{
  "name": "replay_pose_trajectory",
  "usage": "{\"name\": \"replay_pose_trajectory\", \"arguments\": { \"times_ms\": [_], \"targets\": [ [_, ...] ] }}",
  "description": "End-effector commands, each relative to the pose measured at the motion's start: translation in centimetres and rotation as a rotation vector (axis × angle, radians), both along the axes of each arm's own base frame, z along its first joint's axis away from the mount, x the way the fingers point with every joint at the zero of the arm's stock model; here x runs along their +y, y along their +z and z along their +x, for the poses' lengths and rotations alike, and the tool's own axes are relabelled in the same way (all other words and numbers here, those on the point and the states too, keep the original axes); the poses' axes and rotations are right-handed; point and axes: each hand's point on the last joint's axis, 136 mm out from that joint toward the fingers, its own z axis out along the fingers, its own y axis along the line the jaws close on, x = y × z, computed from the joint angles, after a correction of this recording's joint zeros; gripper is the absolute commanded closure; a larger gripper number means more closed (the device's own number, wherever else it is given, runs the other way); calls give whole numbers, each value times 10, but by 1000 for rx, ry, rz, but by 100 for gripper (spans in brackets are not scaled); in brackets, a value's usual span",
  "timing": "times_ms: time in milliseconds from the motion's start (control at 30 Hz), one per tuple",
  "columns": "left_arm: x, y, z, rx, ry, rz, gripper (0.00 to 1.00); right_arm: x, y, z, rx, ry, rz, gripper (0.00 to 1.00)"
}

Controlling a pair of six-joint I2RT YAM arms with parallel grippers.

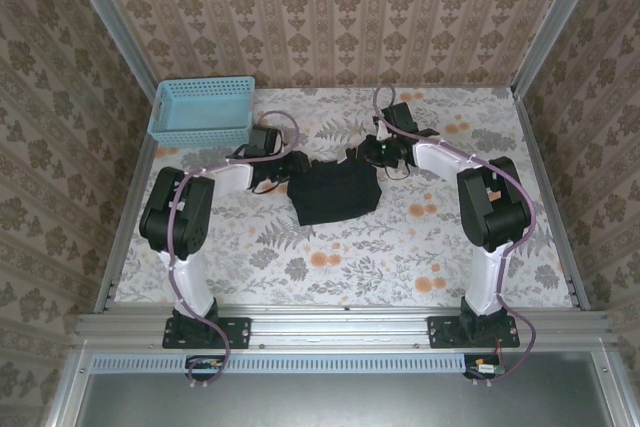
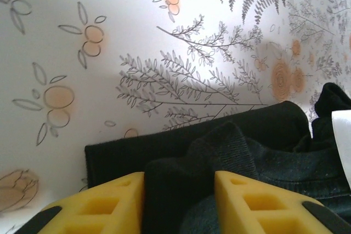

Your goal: Fold the inside-out t-shirt

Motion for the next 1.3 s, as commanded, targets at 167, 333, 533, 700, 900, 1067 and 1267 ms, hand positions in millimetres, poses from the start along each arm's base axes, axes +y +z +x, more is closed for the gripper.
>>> {"name": "replay_pose_trajectory", "arguments": {
  "times_ms": [167, 333, 533, 700, 900, 1067, 1267],
  "targets": [
    [16, 47, 22, -131, 42, -48, 63, -21, 20, 24, -59, -48, 25, 77],
    [42, 66, 13, -168, 83, 17, 61, -43, 25, 26, -75, -84, -73, 43],
    [81, 93, -35, -224, 140, 134, 51, -60, 52, -16, -127, -68, -287, 29],
    [117, 101, -83, -283, 196, 195, 42, -19, 47, -80, -134, 65, -496, 17],
    [158, 104, -118, -348, 328, 217, 31, 32, 7, -119, -38, 128, -477, 9],
    [169, 101, -129, -367, 360, 214, 24, 52, -24, -99, 14, 165, -515, 4],
    [171, 101, -136, -378, 355, 217, 22, -4, -53, -41, 124, 81, -623, 3]
  ]
}}
